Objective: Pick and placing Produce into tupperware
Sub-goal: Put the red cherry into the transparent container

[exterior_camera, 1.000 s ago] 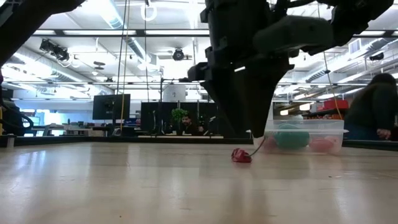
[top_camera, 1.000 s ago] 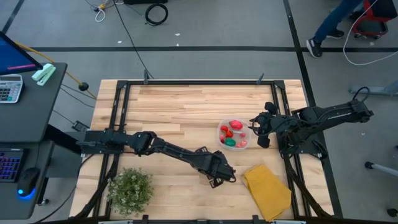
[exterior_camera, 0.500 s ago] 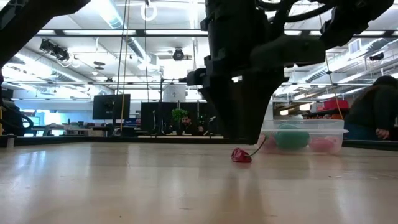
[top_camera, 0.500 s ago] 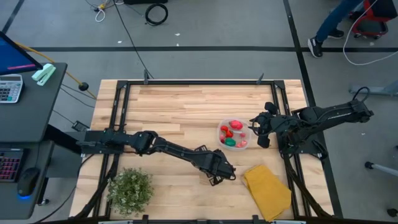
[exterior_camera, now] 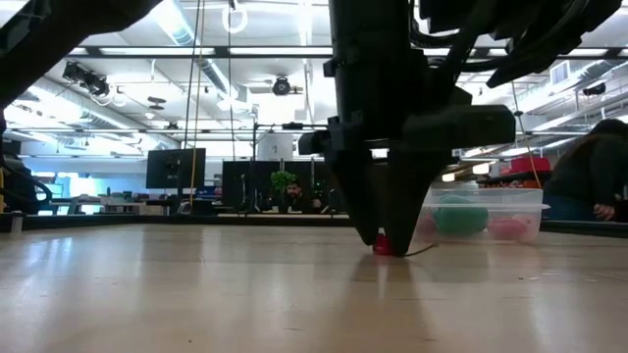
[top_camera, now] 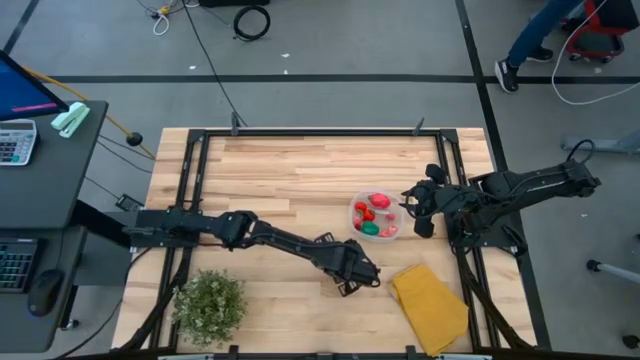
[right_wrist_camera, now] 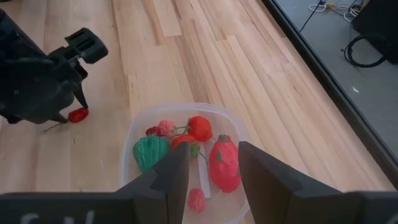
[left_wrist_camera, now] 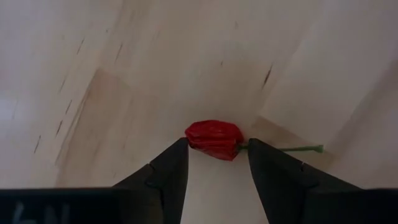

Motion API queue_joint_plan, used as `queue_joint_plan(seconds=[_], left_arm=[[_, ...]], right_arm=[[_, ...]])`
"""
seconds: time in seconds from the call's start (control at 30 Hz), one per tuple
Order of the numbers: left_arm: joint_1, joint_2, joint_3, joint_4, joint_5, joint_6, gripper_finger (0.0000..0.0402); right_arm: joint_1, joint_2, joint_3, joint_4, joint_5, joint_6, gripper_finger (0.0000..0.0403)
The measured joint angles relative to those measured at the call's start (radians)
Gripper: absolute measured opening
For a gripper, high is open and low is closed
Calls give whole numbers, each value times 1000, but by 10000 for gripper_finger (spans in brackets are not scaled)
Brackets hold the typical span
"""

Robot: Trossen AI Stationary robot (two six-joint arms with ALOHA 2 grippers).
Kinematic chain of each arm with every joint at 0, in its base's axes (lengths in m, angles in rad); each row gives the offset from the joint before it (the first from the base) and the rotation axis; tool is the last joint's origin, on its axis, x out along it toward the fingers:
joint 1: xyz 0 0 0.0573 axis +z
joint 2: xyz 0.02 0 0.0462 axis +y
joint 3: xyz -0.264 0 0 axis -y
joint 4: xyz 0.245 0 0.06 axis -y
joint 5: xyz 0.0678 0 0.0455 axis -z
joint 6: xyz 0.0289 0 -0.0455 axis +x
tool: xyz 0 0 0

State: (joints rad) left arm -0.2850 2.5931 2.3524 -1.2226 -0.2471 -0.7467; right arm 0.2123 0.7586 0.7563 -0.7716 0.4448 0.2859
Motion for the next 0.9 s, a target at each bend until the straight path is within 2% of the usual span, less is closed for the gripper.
queue_joint_plan(seconds=[0.3,0.7,0.9], left_arm=[[4,2,-1,1,-18,1,150],[3,3,-1,1,-19,2,11],[1,3,-2,1,-39,18,7]], right_arm=[[0,0,0,0,0,0,146],[0,0,0,0,0,0,146],[0,0,0,1,0,0,146]])
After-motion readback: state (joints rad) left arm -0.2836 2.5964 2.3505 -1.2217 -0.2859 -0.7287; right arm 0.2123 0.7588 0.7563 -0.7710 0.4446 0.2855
